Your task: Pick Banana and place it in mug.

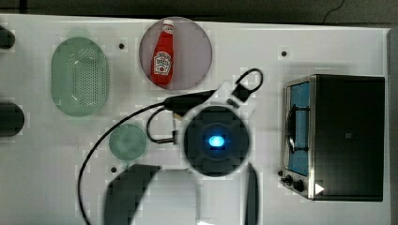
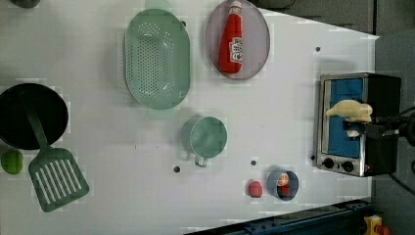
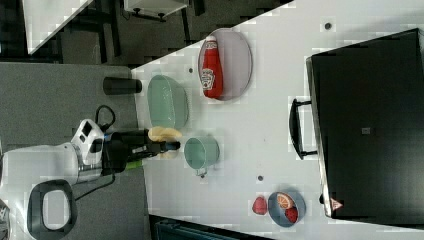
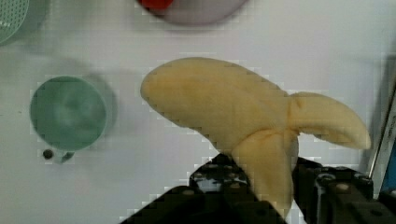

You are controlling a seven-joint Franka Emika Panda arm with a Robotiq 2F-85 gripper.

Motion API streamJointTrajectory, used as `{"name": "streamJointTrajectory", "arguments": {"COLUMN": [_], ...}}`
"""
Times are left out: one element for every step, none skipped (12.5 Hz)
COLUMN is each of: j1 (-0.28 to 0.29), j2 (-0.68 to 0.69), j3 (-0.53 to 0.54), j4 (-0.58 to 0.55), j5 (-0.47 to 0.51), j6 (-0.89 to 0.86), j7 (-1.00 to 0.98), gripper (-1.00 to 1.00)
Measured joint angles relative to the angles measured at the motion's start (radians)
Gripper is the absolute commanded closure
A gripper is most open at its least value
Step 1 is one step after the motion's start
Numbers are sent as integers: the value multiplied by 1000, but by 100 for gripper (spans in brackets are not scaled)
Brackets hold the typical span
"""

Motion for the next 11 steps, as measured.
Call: {"name": "streamJointTrajectory", "arguments": {"j1": [11,13,15,19,20,23,29,34,42,62,74], "j2": [4,15,22,25,28,41,58,78,98,124,161], "j3": [20,51,86,124,164,202,243,286,323,345,372], "j4": [0,-2,-12,-20,-27,-35,-43,-45,-49,-55,-55], "j5": [0,1,2,3,14,31,30,30,38,38,33], "j6": [-18,-29,-27,-25,-25,-18,2,16,27,67,118], "j7": [36,82,121,165,214,264,314,366,412,449,486], "gripper": [37,37,37,37,37,37,37,37,37,37,37]}}
